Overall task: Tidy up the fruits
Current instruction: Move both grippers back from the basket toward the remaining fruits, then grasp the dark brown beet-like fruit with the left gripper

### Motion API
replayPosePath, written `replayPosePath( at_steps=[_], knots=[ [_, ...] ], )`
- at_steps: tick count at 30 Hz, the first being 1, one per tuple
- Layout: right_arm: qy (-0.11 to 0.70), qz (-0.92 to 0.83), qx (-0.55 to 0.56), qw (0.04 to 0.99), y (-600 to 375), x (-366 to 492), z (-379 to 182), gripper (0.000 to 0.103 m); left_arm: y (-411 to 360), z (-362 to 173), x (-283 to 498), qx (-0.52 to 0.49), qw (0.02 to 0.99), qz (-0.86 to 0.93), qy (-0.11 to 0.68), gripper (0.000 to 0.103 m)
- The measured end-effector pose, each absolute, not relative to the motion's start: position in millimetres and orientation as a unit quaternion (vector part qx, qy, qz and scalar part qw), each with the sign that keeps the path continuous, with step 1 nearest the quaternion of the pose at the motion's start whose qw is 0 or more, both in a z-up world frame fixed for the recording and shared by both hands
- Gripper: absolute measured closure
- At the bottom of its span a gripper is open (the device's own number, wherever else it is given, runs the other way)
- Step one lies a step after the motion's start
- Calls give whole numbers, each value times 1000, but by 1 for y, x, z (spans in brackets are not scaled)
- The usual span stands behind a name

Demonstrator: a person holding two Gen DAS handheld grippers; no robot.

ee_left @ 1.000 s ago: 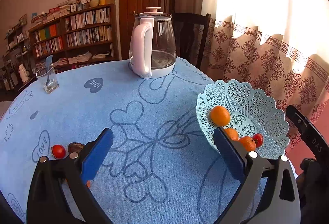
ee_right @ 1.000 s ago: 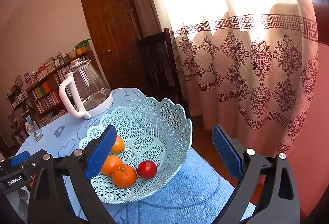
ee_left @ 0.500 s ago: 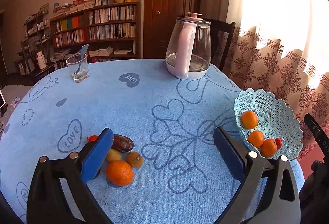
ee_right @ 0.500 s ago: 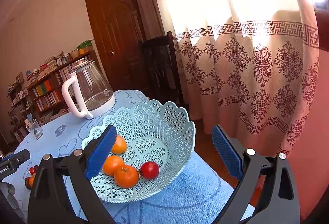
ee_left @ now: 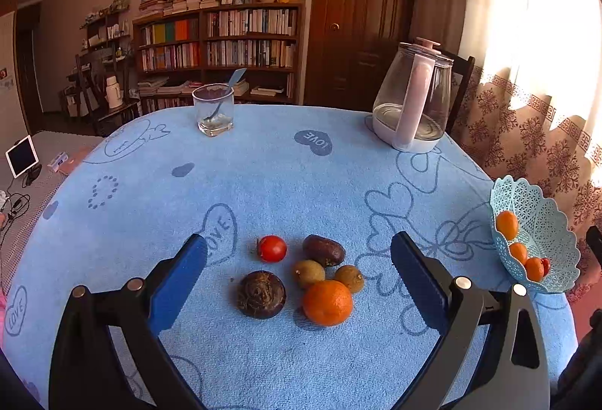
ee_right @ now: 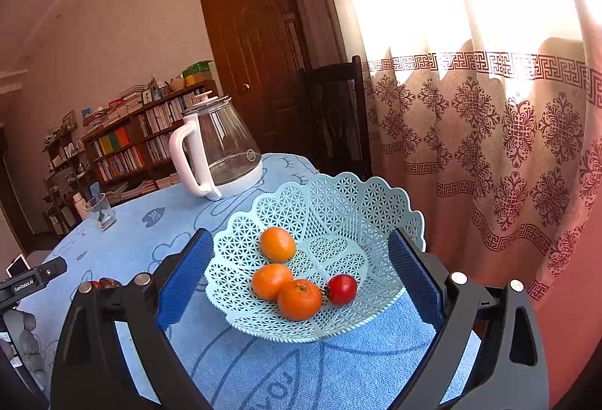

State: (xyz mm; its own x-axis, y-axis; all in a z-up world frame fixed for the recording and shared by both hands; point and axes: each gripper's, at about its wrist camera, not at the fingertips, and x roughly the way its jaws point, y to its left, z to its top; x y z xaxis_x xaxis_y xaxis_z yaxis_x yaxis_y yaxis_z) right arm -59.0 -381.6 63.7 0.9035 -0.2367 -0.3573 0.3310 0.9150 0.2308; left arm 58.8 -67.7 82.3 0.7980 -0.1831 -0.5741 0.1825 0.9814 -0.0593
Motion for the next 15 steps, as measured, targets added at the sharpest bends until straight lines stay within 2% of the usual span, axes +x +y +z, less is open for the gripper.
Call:
replayPosePath(
  at_steps=[13,15],
  knots=[
    [194,-94,114,970,-346,-47,55,7,-39,50,67,-2,934,-53,352,6],
    [197,-90,111,970,-344,-46,53,7,-39,45,69,-2,931,-52,360,12]
  ],
)
